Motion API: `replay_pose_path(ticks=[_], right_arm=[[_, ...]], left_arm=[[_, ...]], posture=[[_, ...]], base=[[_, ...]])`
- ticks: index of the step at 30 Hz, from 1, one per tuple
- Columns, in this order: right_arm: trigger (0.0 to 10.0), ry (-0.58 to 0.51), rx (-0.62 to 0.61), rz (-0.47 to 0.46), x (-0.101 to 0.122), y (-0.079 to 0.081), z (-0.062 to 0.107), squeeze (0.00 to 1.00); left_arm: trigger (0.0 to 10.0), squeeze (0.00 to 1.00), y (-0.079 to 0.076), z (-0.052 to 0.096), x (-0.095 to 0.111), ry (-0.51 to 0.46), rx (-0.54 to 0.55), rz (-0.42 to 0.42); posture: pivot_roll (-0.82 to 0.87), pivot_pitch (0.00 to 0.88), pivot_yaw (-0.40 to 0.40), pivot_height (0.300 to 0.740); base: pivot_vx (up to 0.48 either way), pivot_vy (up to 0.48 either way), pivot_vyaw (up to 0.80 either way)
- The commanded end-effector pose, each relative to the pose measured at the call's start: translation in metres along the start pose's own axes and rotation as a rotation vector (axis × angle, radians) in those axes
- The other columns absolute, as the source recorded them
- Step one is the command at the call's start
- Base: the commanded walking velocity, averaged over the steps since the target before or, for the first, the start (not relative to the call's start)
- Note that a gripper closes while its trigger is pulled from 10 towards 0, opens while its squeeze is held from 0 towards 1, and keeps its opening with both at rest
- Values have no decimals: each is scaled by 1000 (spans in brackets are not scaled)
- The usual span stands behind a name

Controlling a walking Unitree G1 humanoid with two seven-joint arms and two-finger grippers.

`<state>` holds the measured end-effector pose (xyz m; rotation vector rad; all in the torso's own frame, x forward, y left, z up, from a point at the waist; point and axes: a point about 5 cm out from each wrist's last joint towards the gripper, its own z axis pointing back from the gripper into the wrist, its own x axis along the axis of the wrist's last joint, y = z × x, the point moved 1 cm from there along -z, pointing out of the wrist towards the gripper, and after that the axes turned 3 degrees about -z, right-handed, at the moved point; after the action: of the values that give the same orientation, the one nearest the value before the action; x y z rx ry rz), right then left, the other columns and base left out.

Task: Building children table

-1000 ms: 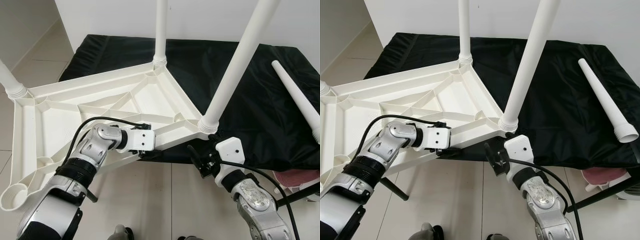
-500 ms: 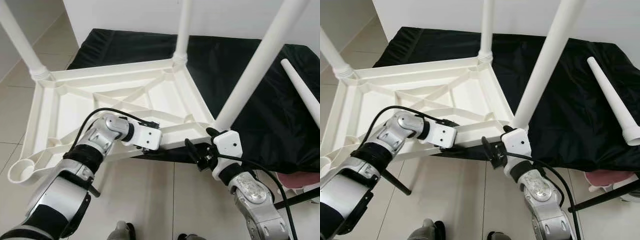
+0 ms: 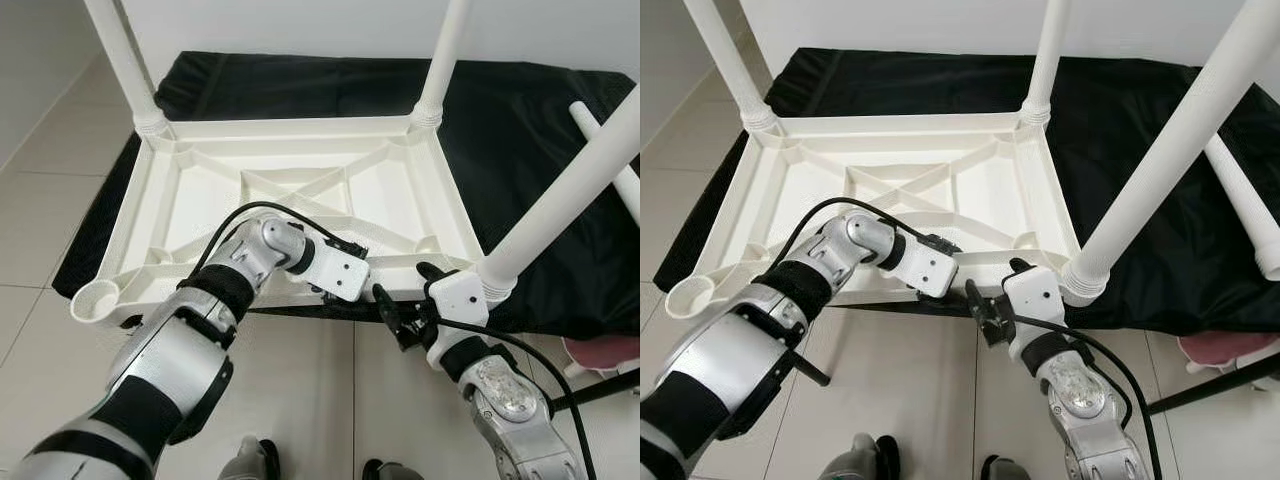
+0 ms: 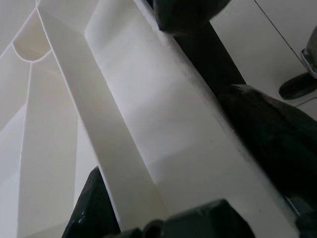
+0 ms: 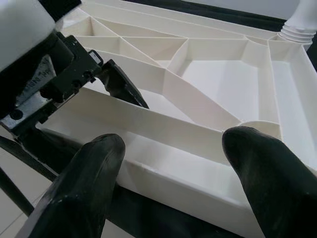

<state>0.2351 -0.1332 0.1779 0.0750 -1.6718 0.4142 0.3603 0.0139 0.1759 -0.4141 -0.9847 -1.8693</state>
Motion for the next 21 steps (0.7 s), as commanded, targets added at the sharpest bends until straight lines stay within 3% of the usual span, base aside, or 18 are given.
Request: replay_pose_path(ticks=[1, 4, 5, 6, 10, 15, 16, 19, 21], right_arm=[[10000, 3, -14, 1, 2, 0, 4, 0], [10000, 3, -19, 3, 2, -1, 5, 0], [10000, 4, -22, 4, 2, -2, 5, 0], [10000, 4, -21, 4, 2, -2, 5, 0], [10000, -6, -3, 4, 4, 1, 1, 0], [10000, -19, 4, 6, 7, 1, -2, 0], [10000, -29, 8, 8, 9, 1, -3, 0], [10000, -48, 12, 15, 14, 0, -6, 0], [10000, -64, 12, 21, 18, -1, -8, 0]], left_arm=[[10000, 0, 31, 11, 10, 22, 348, -85], [10000, 0, 31, 12, 7, 31, 362, -73], [10000, 678, 31, 14, 3, 41, 373, -64], [10000, 1000, 32, 17, 0, 49, 390, -52], [10000, 1000, 40, 27, -4, 35, 489, -2], [10000, 1000, 41, 33, -3, -26, 492, 21], [10000, 0, 39, 38, -1, -87, 450, 35], [10000, 0, 37, 50, 3, -205, 436, 43], [10000, 0, 38, 69, 0, -291, 508, 73]], posture=[[-156, 181, 85, 740], [-155, 179, 82, 740], [-149, 176, 78, 740], [-148, 175, 77, 740], [-131, 165, 63, 740], [-125, 159, 56, 740], [-125, 156, 53, 740], [-125, 147, 49, 740], [-123, 141, 43, 740]], base=[[0, 0, 0], [0, 0, 0], [0, 0, 0], [0, 0, 0], [0, 0, 0], [0, 0, 0], [0, 0, 0], [0, 0, 0], [0, 0, 0]])
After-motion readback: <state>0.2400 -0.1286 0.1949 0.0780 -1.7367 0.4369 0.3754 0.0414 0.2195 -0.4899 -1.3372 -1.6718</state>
